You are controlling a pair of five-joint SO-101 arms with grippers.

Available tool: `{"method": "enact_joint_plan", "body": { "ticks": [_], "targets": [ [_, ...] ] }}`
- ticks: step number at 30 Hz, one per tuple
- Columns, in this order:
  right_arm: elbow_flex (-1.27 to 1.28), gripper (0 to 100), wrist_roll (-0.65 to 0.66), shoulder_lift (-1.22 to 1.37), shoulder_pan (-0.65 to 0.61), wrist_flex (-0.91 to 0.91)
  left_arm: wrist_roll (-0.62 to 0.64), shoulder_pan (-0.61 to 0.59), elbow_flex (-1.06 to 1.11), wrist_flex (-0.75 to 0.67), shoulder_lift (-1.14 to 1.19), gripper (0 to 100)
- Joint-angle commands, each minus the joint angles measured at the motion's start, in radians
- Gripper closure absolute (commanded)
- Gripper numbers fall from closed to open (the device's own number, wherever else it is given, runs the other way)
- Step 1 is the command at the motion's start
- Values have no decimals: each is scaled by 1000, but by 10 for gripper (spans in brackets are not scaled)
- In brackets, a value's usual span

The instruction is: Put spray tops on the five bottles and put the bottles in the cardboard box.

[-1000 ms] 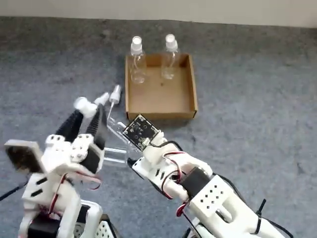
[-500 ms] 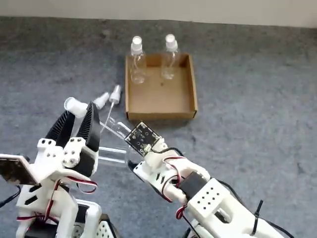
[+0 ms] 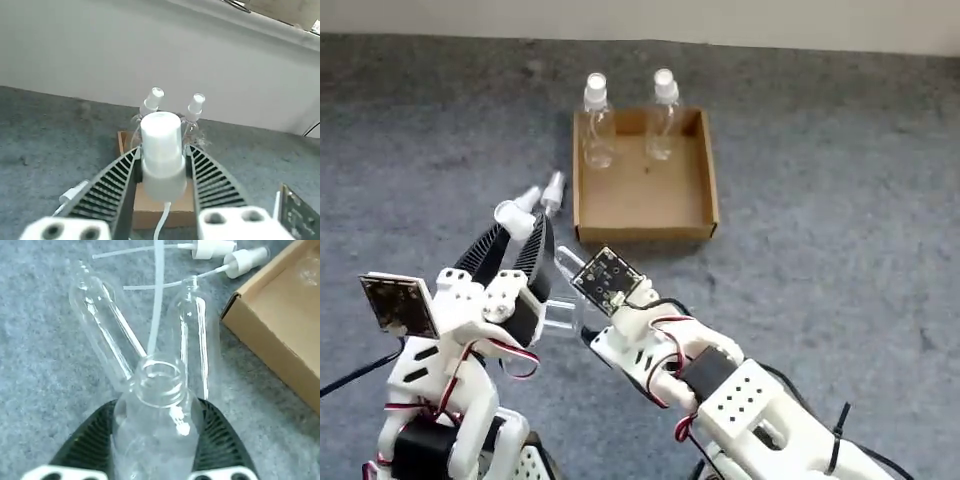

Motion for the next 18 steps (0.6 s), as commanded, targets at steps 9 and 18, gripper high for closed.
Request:
{"method": "enact_joint_plan", "body": {
  "ticks": [9, 18],
  "targets": [
    [-7, 995, -5, -27, 4, -25, 51, -173, -150, -8, -7, 996],
    [-5, 995, -5, -25, 7, -25, 52, -25, -16, -14, -7, 996]
  ]
}}
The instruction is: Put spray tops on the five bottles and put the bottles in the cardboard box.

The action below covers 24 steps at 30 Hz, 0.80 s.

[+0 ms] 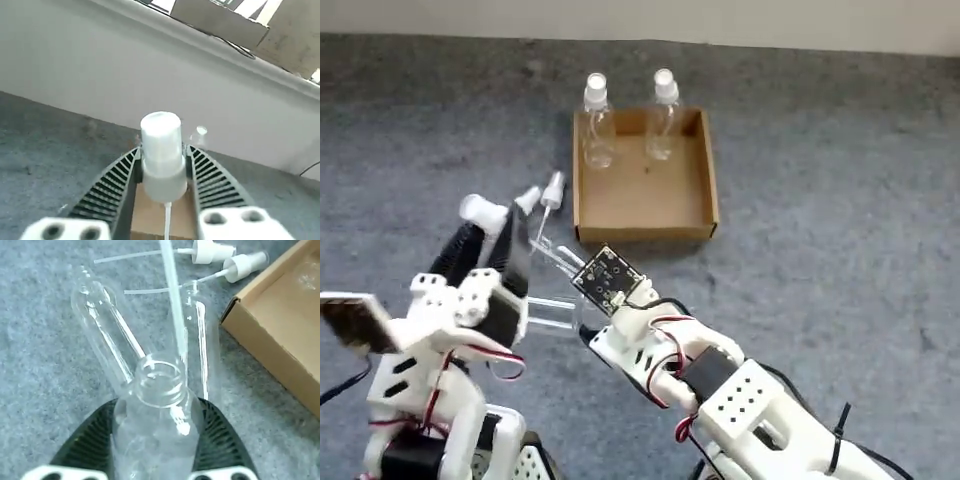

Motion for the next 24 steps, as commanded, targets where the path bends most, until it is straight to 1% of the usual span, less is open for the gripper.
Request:
{"method": "enact_joint_plan", "body": {
  "ticks": [1, 5, 10, 13, 15, 17, 19, 22, 24],
  "targets": [
    [-4, 995, -5, -24, 8, -24, -38, 79, 70, -21, -7, 996],
    [-4, 995, -5, -24, 12, -24, -95, 127, 107, -46, -7, 996],
    [-4, 995, -8, -25, 16, -24, -98, 131, 113, -44, -5, 996],
    [-12, 995, -21, -28, 67, -24, -101, 131, 143, -49, -4, 996],
    [-13, 995, -100, -56, 111, -24, -103, 139, 168, -71, -4, 996],
    [-12, 995, -192, -108, 131, -24, -107, 177, 194, -104, -2, 996],
    [-7, 995, -224, -163, 116, -24, -158, 234, 220, -127, -2, 996],
    [8, 995, -163, -225, 56, -22, -224, 323, 248, -135, -2, 996],
    [47, 995, -100, -255, 54, -24, -229, 329, 245, -129, -2, 996]
  ]
}}
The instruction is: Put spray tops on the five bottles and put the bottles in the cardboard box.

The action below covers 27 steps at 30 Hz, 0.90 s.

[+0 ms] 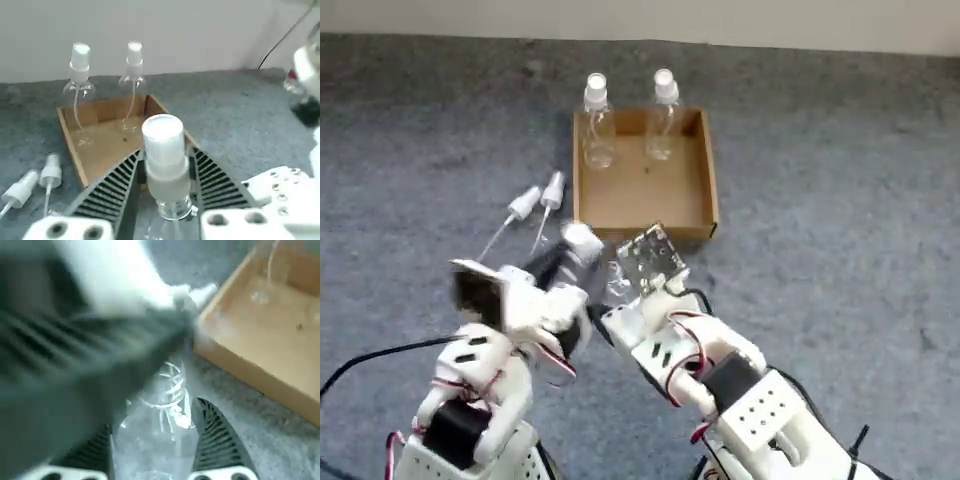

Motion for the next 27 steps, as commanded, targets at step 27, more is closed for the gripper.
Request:
{"method": "enact_joint_plan", "body": {
  "ticks": [27],
  "targets": [
    [127, 995, 97, -298, 84, -68, -98, -35, -199, 170, -10, 870]
  ]
}}
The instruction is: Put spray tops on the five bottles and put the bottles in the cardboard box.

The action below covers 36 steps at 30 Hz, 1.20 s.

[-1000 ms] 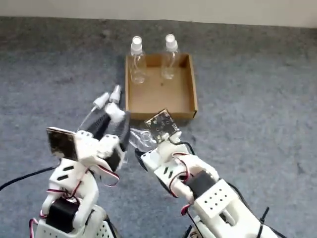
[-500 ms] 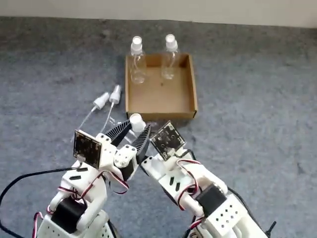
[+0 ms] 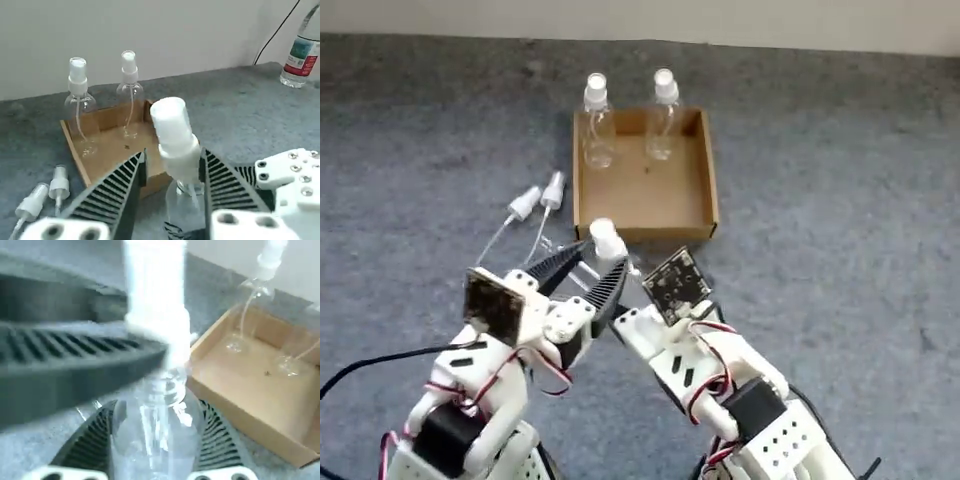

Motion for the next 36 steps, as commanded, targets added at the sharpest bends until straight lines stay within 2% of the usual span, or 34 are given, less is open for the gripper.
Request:
{"method": "enact_joint_plan", "body": {
  "ticks": [1, 10, 13, 17, 19, 27, 33, 36],
  "targets": [
    [16, 995, 11, -16, 22, -38, -5, -53, -97, 49, -5, 870],
    [41, 995, 14, -16, 19, -36, -2, -234, -122, 29, -5, 873],
    [41, 995, 17, -16, -31, -28, 0, -278, -74, -63, -2, 873],
    [31, 995, 95, -16, -87, 104, 0, -278, 48, -216, -1, 874],
    [16, 995, 92, -19, -87, 127, 0, -266, 77, -255, -1, 874],
    [1, 995, 92, -25, -87, 128, -6, -90, 99, -172, -1, 874],
    [1, 995, 92, -25, -93, 128, -8, -18, 130, -172, 1, 874],
    [2, 995, 97, -25, -93, 128, -66, 25, 134, -167, 1, 874]
  ]
}}
